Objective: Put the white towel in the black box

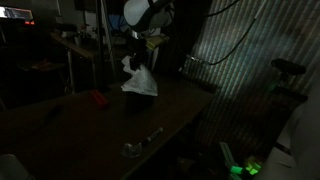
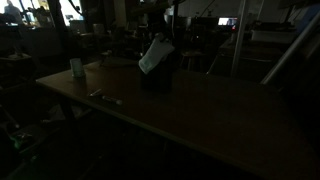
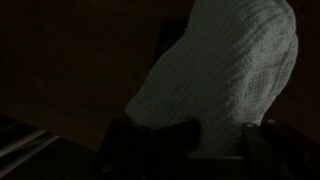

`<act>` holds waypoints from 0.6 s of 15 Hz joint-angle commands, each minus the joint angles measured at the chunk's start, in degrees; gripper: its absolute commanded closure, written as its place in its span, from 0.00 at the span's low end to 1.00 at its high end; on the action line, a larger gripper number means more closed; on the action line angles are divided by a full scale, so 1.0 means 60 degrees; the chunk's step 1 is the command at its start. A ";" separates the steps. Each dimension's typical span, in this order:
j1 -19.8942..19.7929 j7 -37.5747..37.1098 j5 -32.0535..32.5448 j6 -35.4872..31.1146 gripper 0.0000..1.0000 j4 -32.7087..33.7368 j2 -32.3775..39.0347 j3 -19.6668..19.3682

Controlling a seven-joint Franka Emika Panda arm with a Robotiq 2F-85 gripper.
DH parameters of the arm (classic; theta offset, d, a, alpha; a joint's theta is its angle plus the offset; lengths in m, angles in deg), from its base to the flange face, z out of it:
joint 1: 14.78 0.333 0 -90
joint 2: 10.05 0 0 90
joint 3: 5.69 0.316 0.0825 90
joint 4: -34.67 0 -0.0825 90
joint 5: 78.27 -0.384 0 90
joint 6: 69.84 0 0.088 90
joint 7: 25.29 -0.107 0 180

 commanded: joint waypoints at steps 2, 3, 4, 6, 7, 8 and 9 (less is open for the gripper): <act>-0.0031 0.0025 0.0072 0.0146 1.00 0.0749 0.1096 -0.0041; -0.0023 0.0019 0.0081 0.0224 1.00 0.0777 0.1277 -0.0033; 0.0004 -0.0065 0.0125 0.0370 1.00 0.0797 0.1464 -0.0039; 0.0026 -0.0115 0.0187 0.0607 1.00 0.0772 0.1698 -0.0061; 0.0049 -0.0215 0.0262 0.0823 1.00 0.0787 0.1749 -0.0096; 0.0051 -0.0238 0.0278 0.1049 1.00 0.0806 0.1768 -0.0103; 0.0037 -0.0225 0.0212 0.1342 1.00 0.0823 0.1721 -0.0085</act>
